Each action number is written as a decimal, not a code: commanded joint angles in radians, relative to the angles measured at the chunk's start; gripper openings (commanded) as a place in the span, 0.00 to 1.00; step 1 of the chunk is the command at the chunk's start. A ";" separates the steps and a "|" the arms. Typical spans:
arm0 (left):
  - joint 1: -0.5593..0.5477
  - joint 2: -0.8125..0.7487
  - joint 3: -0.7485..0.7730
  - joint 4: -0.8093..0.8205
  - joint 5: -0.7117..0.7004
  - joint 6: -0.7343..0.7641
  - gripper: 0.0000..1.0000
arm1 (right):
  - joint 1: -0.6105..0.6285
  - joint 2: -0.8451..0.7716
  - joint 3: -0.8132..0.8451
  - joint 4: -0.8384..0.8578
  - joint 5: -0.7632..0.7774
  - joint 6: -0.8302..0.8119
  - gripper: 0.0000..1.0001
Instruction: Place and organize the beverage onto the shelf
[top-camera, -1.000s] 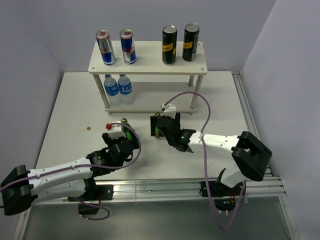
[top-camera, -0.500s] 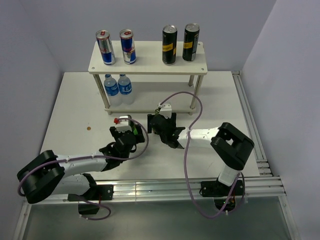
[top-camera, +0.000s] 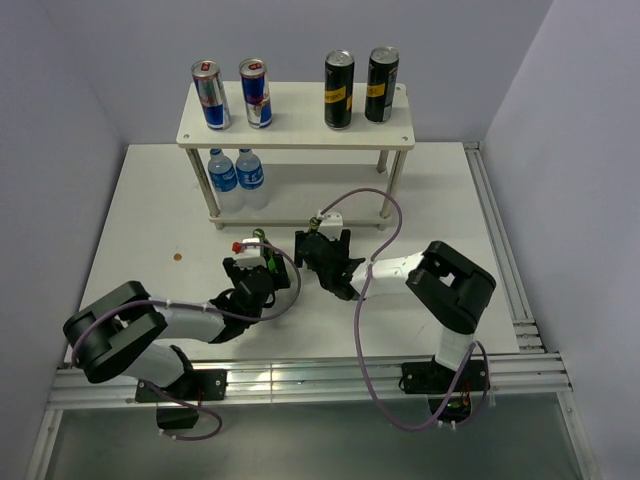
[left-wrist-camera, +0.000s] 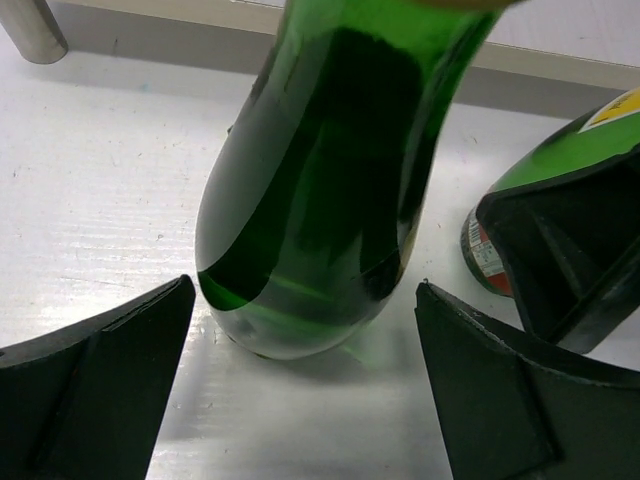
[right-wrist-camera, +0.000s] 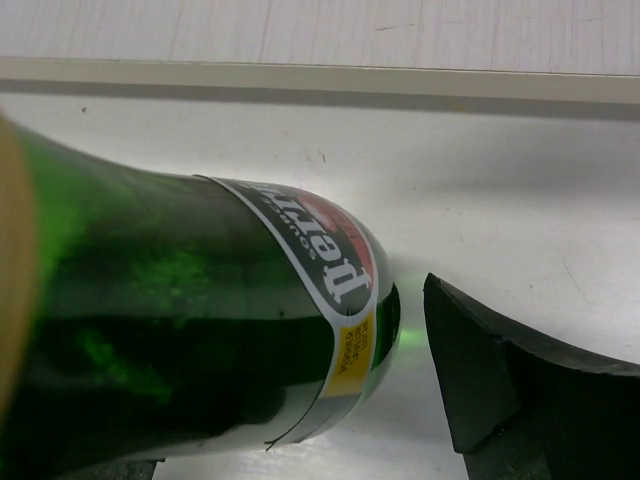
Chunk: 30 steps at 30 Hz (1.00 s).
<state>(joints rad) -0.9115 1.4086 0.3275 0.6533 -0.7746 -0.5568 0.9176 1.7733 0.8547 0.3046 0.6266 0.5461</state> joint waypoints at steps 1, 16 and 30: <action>0.011 0.053 -0.007 0.134 -0.023 0.026 0.99 | -0.006 0.023 -0.022 0.099 0.064 0.015 0.94; 0.023 0.273 -0.012 0.399 -0.040 0.049 0.82 | -0.003 0.109 -0.046 0.228 0.120 -0.003 0.11; 0.023 0.282 -0.031 0.416 -0.081 0.028 0.00 | 0.018 -0.077 -0.065 0.111 0.252 -0.002 0.00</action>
<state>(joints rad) -0.8913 1.6932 0.3134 0.9970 -0.8211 -0.5095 0.9260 1.7931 0.7918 0.4461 0.7784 0.5346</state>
